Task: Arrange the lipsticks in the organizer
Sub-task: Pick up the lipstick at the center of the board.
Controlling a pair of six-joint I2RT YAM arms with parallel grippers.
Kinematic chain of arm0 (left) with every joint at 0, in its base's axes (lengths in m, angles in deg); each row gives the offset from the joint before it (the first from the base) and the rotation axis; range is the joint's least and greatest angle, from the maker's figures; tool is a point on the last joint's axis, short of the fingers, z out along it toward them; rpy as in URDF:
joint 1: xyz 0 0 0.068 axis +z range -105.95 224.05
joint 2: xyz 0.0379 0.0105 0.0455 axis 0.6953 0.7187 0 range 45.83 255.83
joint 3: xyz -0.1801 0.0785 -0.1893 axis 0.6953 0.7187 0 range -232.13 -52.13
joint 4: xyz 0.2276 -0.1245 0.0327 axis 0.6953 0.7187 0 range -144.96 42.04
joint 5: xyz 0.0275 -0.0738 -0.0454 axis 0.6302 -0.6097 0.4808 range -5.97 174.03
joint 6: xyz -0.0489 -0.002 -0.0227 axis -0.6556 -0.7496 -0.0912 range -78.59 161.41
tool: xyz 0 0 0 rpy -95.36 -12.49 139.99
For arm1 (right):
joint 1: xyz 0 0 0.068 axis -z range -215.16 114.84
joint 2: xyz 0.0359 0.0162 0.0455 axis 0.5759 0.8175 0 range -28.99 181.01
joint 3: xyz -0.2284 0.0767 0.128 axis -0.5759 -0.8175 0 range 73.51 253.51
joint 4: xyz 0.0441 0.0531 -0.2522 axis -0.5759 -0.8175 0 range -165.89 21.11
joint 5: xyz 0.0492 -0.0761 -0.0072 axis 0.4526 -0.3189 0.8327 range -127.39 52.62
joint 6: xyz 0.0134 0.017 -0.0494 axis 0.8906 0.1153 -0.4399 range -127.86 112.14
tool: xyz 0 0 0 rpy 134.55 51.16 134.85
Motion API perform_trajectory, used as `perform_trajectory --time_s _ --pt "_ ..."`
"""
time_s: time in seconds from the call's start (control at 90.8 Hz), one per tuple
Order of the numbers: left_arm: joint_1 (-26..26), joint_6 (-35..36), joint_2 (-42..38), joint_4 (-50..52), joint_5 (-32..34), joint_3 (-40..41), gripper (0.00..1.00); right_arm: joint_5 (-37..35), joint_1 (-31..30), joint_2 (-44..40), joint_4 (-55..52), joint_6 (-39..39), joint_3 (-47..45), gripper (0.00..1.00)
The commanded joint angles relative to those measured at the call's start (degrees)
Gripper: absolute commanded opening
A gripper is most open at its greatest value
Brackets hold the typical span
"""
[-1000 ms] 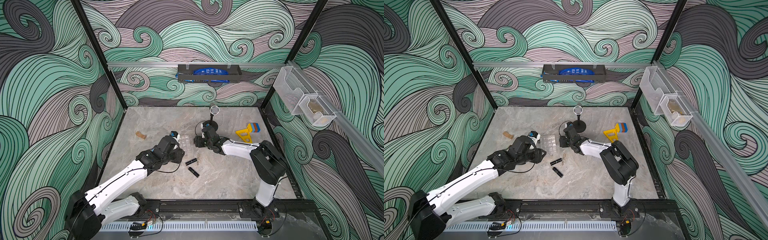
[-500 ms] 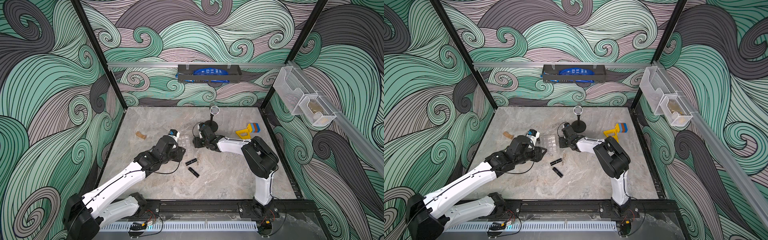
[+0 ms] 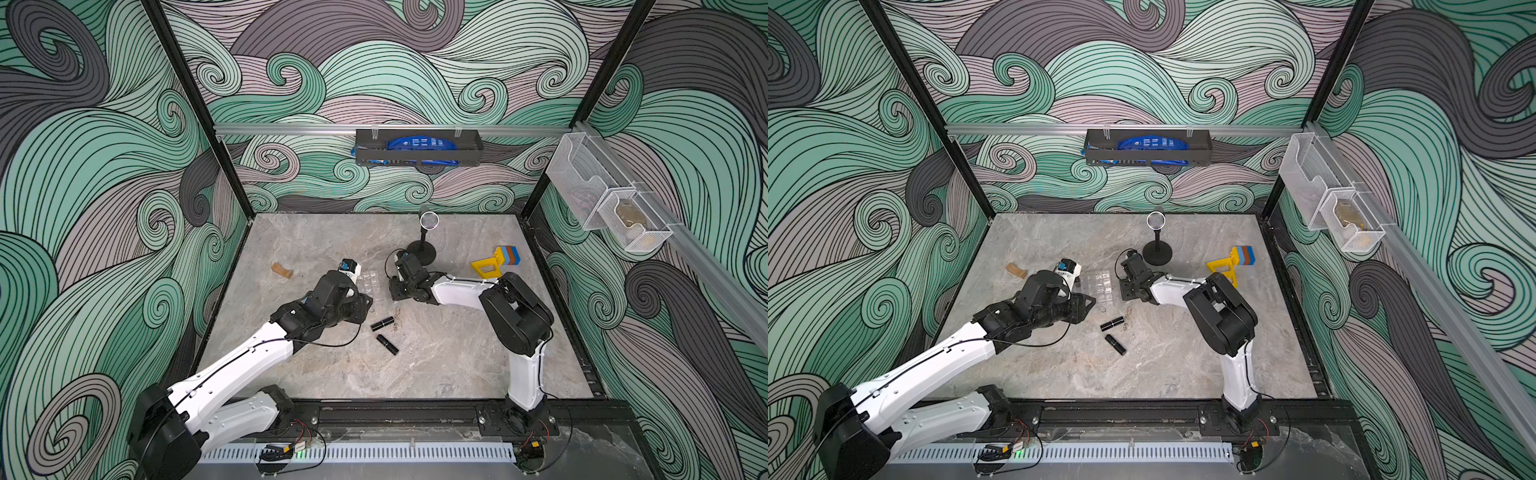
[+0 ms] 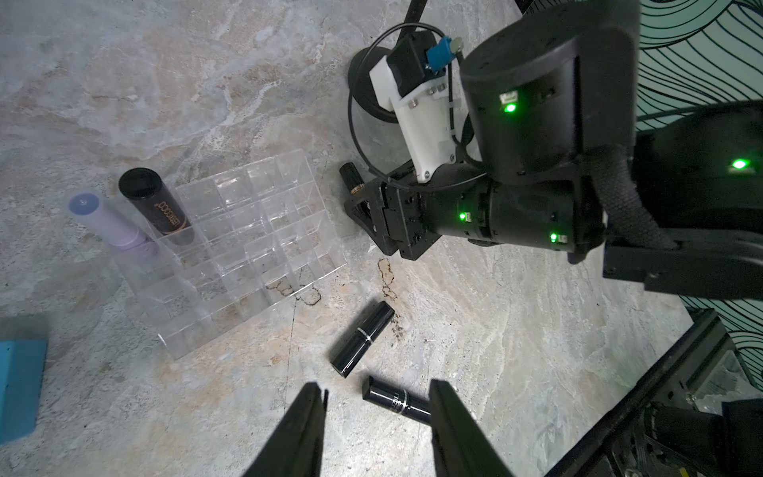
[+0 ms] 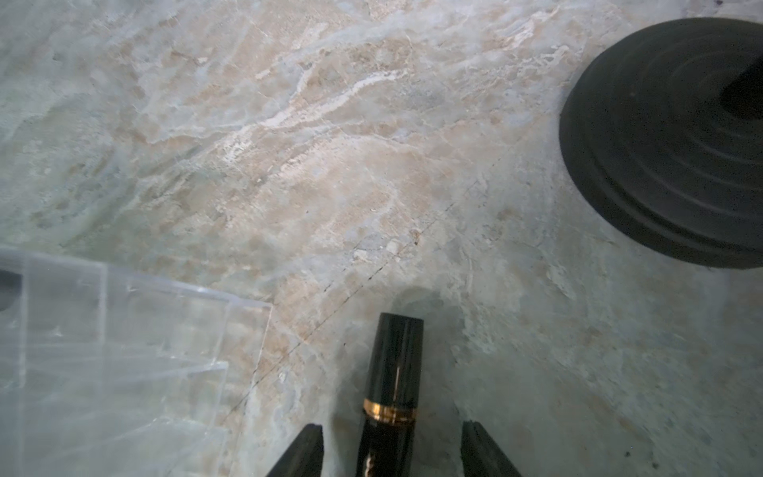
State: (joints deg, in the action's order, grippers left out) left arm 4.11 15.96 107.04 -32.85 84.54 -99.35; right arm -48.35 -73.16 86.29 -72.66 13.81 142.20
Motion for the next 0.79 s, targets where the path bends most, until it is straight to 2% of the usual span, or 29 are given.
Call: perform_trajectory --time_s 0.0,0.11,0.374,0.539,0.782 --pt "-0.1 0.4 0.4 0.7 -1.3 -1.5 0.44 -4.7 -0.5 2.6 -3.1 1.0 2.4 0.53" --pt "-0.2 0.6 0.1 1.4 -0.7 -1.6 0.44 -5.9 -0.6 3.4 -3.9 1.5 3.8 0.46" --pt "-0.2 0.1 -1.1 2.2 -0.5 -0.8 0.44 -5.8 -0.5 1.2 -3.0 2.9 1.7 0.19" --pt "-0.3 0.3 -3.6 1.8 -2.8 0.5 0.46 -4.5 -1.0 -8.1 -0.3 6.0 -5.5 0.16" --pt "-3.7 -1.0 -8.1 -8.4 -4.1 6.8 0.55 4.0 -1.6 -27.8 3.7 12.9 -19.7 0.18"
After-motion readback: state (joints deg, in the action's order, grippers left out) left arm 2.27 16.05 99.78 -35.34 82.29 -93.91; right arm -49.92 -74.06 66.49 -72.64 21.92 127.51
